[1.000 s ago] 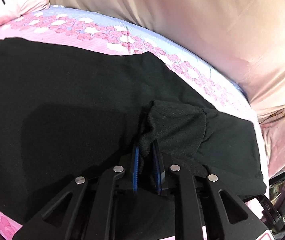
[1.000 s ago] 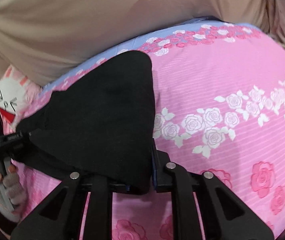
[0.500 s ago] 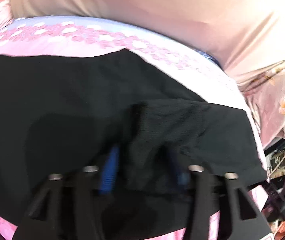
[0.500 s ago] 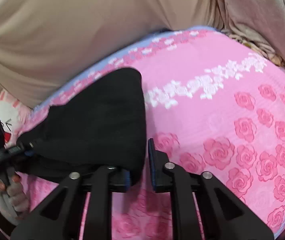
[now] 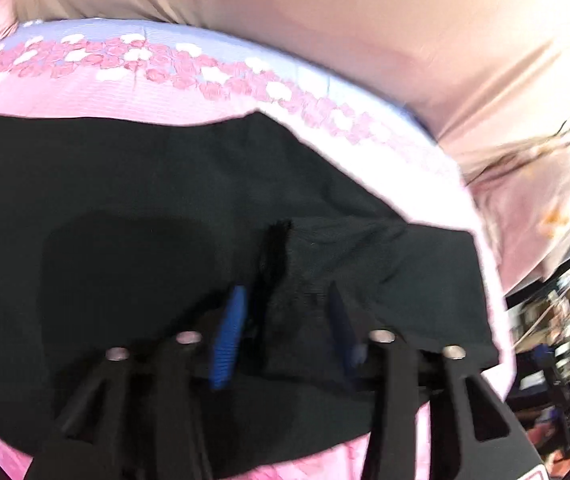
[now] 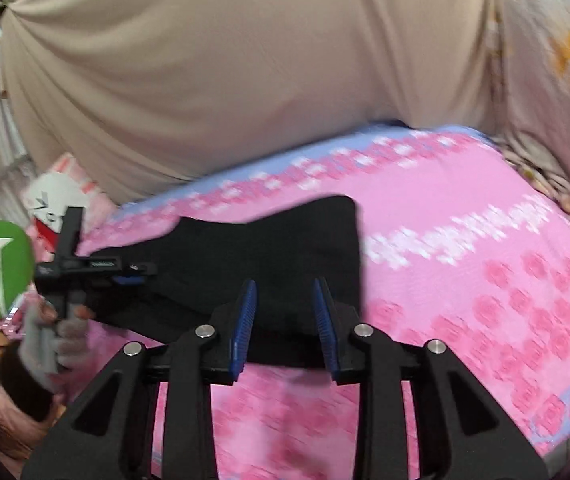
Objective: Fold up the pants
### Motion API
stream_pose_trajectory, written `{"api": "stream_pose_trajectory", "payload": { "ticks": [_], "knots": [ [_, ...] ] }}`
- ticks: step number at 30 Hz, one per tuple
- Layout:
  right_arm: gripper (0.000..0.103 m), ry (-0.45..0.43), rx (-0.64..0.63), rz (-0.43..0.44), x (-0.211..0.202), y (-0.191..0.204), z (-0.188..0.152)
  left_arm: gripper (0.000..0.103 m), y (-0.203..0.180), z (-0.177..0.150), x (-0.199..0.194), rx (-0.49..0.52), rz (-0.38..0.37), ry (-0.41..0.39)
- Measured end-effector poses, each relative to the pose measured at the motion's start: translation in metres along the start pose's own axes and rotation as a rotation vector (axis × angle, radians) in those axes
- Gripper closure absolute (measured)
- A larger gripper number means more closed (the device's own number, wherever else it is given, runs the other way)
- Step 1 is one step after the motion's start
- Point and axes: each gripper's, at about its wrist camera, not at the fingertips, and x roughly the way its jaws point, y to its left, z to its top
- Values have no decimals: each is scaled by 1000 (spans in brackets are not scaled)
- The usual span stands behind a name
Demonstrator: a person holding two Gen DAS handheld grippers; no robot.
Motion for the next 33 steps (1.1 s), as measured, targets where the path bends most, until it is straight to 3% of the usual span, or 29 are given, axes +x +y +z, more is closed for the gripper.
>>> {"api": "stream_pose_trajectory", "payload": {
  "ticks": [1, 2, 4, 7, 9, 12, 14, 17, 20, 23, 25, 26, 28, 29, 31, 33],
  "knots": [
    [80, 28, -18, 30, 16, 6, 1, 58, 0, -1, -7, -2, -2, -23],
    [82, 109, -34, 44, 46, 9, -3, 56, 0, -2, -14, 1, 8, -45],
    [89, 283, -45, -31, 102, 2, -24, 49, 4, -4, -33, 10, 50, -91],
    [86, 284, -17, -44, 106, 1, -24, 41, 17, -6, -60, 17, 139, -150],
    [86, 213, 3, 7, 89, 10, -8, 37, 36, -12, -82, 1, 225, -193],
    [85, 233, -52, -7, 106, 22, -4, 32, 81, -17, -109, -99, 287, -244],
    [85, 328, -86, -91, 139, 24, -16, 32, 118, -26, -127, -209, 272, -276],
    [82, 282, -63, -73, 137, 38, -10, 31, 169, -41, -146, -392, 210, -318],
    [82, 224, -60, 11, 137, 63, 4, 31, 198, -45, -146, -486, 193, -313],
    [82, 261, -107, 47, 163, 89, 5, 27, 214, -42, -132, -560, 125, -303],
    [82, 323, -126, 24, 190, 96, -7, 22, 210, -35, -128, -564, 119, -330],
    [82, 307, -125, 19, 197, 97, -12, 22, 207, -30, -124, -566, 120, -331],
    [82, 295, -95, 39, 194, 94, -11, 44, 203, -19, -113, -559, 92, -302],
    [82, 296, -50, 62, 191, 88, -9, 72, 201, -16, -111, -549, 102, -283],
    [74, 286, 21, 86, 182, 76, -7, 84, 185, -7, -118, -494, 126, -304],
    [64, 235, 66, 75, 167, 62, -3, 88, 150, 4, -139, -382, 138, -365]
  ]
}}
